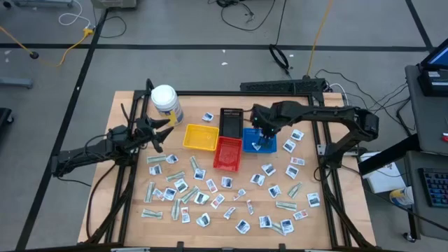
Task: Pick & Place First Aid Supplies
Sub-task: Put the alcohol pad into the blue bin
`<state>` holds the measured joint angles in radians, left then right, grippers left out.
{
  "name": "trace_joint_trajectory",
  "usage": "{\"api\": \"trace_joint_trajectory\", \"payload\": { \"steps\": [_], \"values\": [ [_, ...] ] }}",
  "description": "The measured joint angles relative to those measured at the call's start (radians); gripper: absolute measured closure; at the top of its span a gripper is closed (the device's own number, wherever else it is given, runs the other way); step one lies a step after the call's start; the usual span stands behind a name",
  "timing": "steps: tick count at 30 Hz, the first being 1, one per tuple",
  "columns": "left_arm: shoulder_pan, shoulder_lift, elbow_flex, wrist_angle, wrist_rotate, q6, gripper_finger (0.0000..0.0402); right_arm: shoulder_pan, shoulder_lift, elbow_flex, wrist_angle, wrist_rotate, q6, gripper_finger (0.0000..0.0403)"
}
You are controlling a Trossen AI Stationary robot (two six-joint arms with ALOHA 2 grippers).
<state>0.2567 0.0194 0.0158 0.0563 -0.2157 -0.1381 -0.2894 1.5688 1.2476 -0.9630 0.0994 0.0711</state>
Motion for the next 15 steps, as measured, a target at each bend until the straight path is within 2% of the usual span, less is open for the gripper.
{"api": "trace_joint_trajectory", "payload": {
  "steps": [9,15],
  "values": [
    [0.000,0.000,0.000,0.000,0.000,0.000,0.0192,0.012,0.001,0.000,0.047,0.013,-0.005,0.0403],
    [0.000,0.000,0.000,0.000,0.000,0.000,0.0192,0.017,0.056,-0.034,0.136,0.034,-0.008,0.0403]
  ]
}}
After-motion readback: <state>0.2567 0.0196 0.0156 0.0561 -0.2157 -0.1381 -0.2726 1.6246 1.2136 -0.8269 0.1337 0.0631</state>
